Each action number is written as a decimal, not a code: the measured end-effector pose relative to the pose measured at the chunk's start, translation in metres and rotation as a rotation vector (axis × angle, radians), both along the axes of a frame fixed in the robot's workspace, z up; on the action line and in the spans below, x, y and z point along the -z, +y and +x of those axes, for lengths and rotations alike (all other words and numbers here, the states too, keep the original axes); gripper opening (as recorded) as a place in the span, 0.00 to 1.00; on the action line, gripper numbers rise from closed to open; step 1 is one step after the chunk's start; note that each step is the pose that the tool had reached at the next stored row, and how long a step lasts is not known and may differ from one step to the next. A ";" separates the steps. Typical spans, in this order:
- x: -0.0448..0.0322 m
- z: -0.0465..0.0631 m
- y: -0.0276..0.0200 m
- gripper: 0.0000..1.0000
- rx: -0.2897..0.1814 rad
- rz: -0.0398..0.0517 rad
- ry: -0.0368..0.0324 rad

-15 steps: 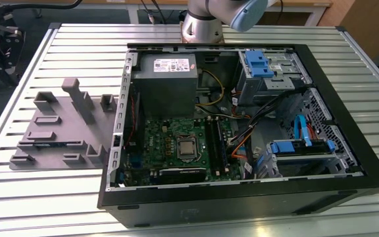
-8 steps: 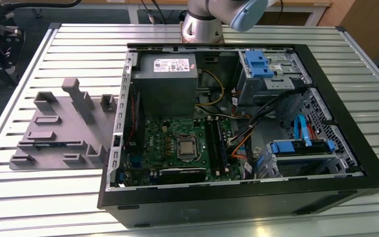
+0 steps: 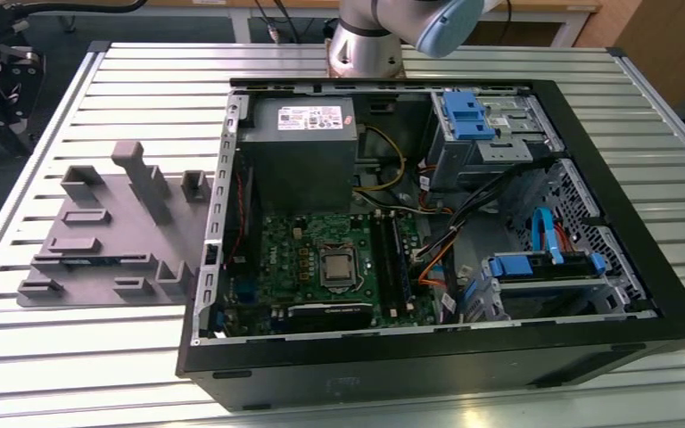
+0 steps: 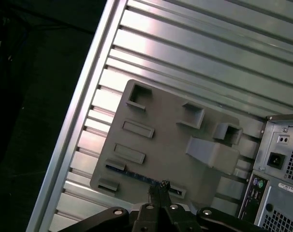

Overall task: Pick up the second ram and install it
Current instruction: 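Pick up the second ram and move it above second insertion slot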

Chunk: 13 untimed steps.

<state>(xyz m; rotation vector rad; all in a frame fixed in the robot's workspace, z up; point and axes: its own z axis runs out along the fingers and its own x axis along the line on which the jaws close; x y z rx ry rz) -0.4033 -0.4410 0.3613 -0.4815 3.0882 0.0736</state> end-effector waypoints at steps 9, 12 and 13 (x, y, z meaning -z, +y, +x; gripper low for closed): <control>0.0001 0.000 0.0000 0.11 -0.046 0.0000 -0.0001; 0.0001 0.000 0.0000 0.11 -0.065 0.0000 0.0000; 0.0001 0.000 0.0000 0.11 -0.071 0.0000 -0.0001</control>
